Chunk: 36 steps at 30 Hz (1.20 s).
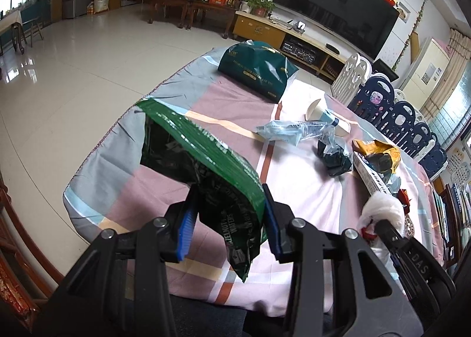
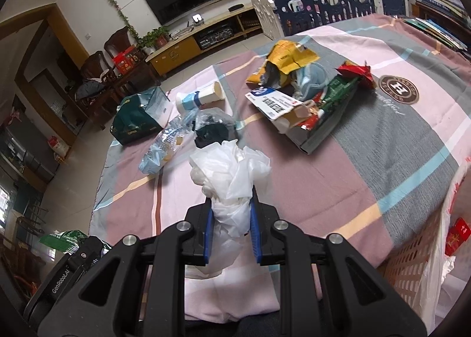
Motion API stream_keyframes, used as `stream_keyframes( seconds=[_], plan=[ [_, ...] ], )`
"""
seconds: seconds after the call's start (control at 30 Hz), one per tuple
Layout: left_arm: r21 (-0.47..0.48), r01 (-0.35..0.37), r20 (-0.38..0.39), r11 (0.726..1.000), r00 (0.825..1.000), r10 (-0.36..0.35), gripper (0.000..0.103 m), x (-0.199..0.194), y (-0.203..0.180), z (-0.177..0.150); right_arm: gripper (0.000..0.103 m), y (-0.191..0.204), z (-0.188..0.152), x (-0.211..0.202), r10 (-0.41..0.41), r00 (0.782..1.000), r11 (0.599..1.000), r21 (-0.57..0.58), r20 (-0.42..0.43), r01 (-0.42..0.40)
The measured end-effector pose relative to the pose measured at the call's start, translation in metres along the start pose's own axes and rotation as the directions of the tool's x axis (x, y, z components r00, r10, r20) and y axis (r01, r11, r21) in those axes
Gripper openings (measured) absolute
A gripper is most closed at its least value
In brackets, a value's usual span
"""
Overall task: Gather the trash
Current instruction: 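Carry the white bag to the basket and open the right tool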
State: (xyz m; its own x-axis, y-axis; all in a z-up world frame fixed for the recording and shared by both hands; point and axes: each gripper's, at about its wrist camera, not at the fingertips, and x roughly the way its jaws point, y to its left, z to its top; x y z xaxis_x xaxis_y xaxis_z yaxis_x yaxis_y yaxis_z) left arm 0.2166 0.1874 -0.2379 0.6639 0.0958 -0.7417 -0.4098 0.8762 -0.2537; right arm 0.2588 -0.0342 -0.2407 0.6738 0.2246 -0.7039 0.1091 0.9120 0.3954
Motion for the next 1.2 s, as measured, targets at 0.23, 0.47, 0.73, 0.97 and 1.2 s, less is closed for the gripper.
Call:
stream_keyframes(
  seconds=[0.23,0.47,0.73,0.97,1.2],
  plan=[
    [0.000,0.000,0.000,1.000,1.000,0.000,0.042,0.000,0.001,0.000,0.022,-0.016,0.009,-0.041,0.003,0.999,1.000,-0.018,0.035,-0.002],
    [0.002,0.003,-0.004,1.000,1.000,-0.003,0.042,0.000,0.002,0.001,0.022,-0.049,0.026,-0.091,-0.005,0.996,1.000,-0.004,0.084,0.006],
    [0.010,-0.004,-0.008,1.000,1.000,0.004,0.042,0.000,-0.001,0.000,0.022,-0.139,0.019,-0.151,-0.111,0.990,0.993,0.061,0.086,0.106],
    [0.017,-0.025,0.024,1.000,0.999,0.024,0.041,-0.005,-0.005,-0.003,0.022,-0.233,-0.018,-0.177,-0.276,0.961,0.953,0.133,0.006,0.273],
    [0.050,-0.043,0.032,0.998,0.999,0.041,0.041,-0.008,-0.012,-0.005,0.024,-0.260,-0.053,-0.151,-0.331,0.931,0.927,0.131,-0.152,0.351]
  ],
)
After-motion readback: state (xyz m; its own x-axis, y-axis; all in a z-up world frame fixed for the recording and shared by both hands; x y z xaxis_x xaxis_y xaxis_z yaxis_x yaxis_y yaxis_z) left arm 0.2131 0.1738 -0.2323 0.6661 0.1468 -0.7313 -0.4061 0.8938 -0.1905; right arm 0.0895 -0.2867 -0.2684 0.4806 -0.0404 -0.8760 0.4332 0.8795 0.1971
